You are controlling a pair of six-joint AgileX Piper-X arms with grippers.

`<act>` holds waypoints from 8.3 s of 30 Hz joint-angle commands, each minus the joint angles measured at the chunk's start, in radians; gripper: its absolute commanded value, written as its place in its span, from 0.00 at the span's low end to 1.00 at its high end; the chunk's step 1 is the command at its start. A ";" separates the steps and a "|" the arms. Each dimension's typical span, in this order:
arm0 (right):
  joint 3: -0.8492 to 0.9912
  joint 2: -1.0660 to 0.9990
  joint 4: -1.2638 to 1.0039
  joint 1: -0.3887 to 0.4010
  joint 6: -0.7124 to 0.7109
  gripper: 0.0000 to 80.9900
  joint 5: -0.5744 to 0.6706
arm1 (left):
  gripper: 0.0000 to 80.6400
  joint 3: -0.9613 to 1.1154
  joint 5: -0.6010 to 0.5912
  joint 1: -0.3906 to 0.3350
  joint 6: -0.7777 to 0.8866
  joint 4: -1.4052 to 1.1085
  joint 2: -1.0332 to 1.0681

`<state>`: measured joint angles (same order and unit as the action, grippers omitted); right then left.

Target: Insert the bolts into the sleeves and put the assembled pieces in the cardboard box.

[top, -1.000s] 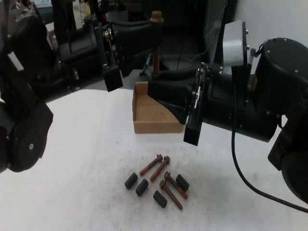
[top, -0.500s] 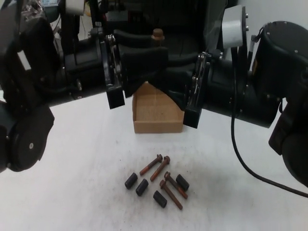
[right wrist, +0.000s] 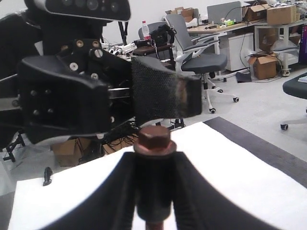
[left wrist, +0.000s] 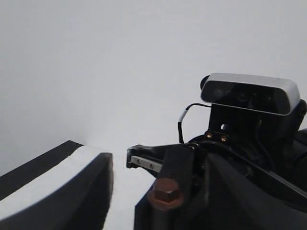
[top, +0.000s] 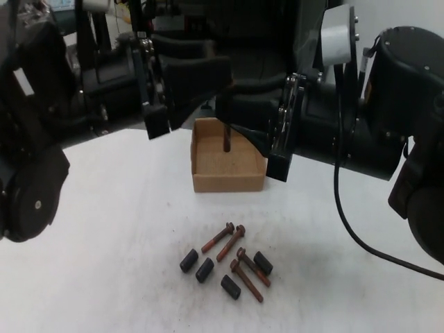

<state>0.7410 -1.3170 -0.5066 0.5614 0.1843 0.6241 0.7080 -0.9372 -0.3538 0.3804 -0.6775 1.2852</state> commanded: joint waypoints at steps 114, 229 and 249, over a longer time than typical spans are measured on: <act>0.240 0.275 1.468 -0.176 -0.042 0.00 -0.379 | 0.46 0.826 0.917 -0.268 -0.623 1.616 0.748; 0.738 -0.600 1.324 0.106 -0.342 0.35 -0.355 | 0.00 0.131 0.412 0.292 -0.351 1.315 -0.321; 0.738 -0.639 1.570 0.065 -0.342 0.35 -0.674 | 0.00 0.131 0.412 0.292 -0.351 1.338 -0.328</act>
<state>1.4708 -1.9495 1.0463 0.6280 -0.1523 -0.0475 0.8390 -0.5302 -0.0638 0.0304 0.6570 0.9694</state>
